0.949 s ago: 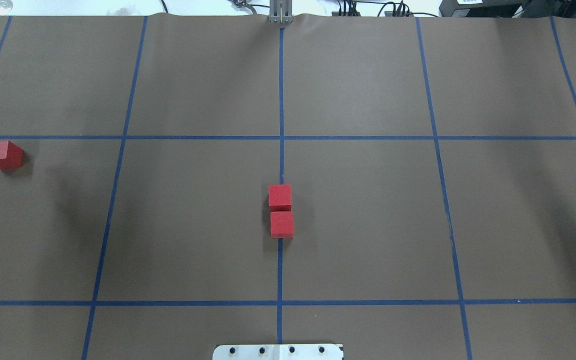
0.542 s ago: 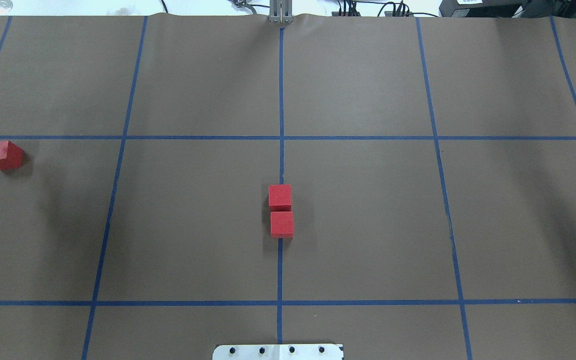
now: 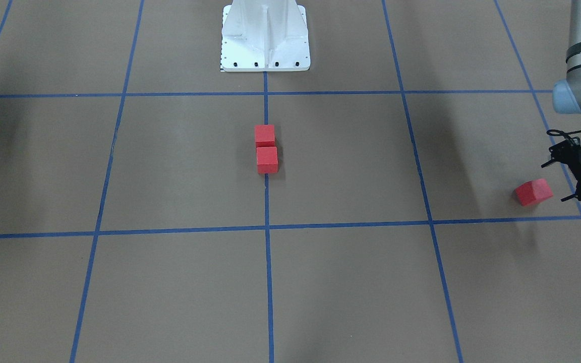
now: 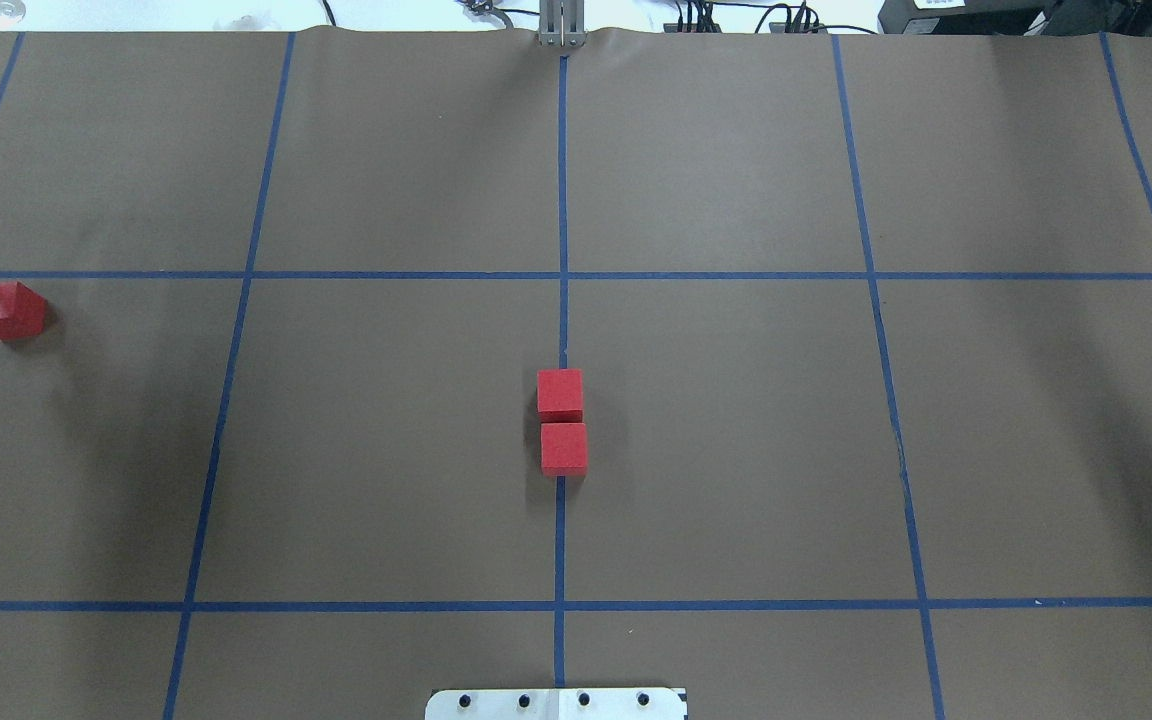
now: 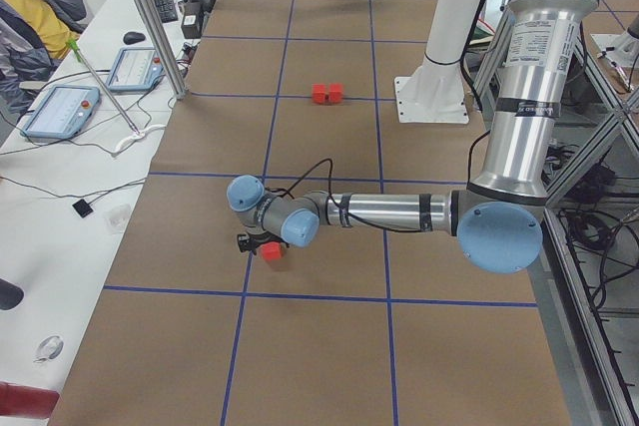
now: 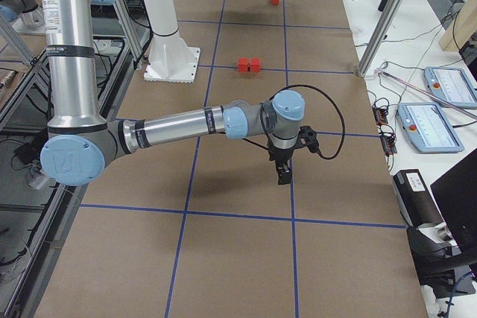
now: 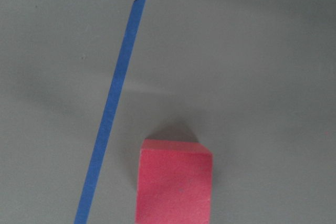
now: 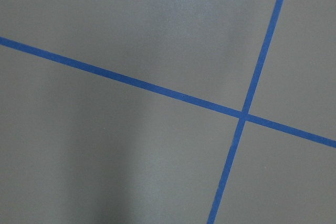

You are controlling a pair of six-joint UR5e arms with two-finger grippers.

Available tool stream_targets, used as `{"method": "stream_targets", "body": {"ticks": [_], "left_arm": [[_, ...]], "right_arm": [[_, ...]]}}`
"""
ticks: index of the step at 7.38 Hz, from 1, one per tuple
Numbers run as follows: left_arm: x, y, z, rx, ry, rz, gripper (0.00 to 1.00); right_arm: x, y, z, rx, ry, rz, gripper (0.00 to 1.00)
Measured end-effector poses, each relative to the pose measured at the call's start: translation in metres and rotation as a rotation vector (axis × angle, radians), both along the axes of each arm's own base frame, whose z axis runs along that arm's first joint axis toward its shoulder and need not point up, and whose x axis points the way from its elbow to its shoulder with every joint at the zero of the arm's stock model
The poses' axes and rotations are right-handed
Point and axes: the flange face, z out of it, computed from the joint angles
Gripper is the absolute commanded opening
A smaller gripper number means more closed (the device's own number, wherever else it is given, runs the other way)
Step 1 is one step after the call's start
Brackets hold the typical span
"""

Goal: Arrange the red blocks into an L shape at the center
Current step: 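Lower the left gripper onto the farthest red cube and grasp it, then lift the red cube with the left gripper toward the center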

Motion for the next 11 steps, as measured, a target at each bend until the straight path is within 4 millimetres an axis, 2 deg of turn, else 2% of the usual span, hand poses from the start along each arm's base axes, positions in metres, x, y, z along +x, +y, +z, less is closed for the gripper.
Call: {"method": "stream_targets", "body": {"ticks": [3, 6, 8, 10, 11], "left_arm": [[0.006, 0.0, 0.0, -0.004, 0.022, -0.049, 0.98], [0.022, 0.003, 0.0, -0.002, 0.023, -0.028, 0.97], [0.028, 0.004, 0.002, -0.002, 0.015, -0.02, 0.89], [0.028, 0.003, 0.004, 0.002, -0.003, -0.026, 0.7], [0.028, 0.003, 0.005, 0.005, -0.011, -0.03, 0.47]], "right_arm": [[0.0, 0.0, 0.0, -0.001, 0.0, 0.0, 0.99], [0.0, 0.0, 0.0, -0.001, 0.0, 0.001, 0.99], [0.0, 0.001, 0.001, -0.002, 0.001, 0.001, 0.99], [0.0, 0.0, 0.001, -0.002, 0.001, 0.0, 0.99], [0.0, 0.001, 0.001, -0.003, 0.001, 0.0, 0.99]]}}
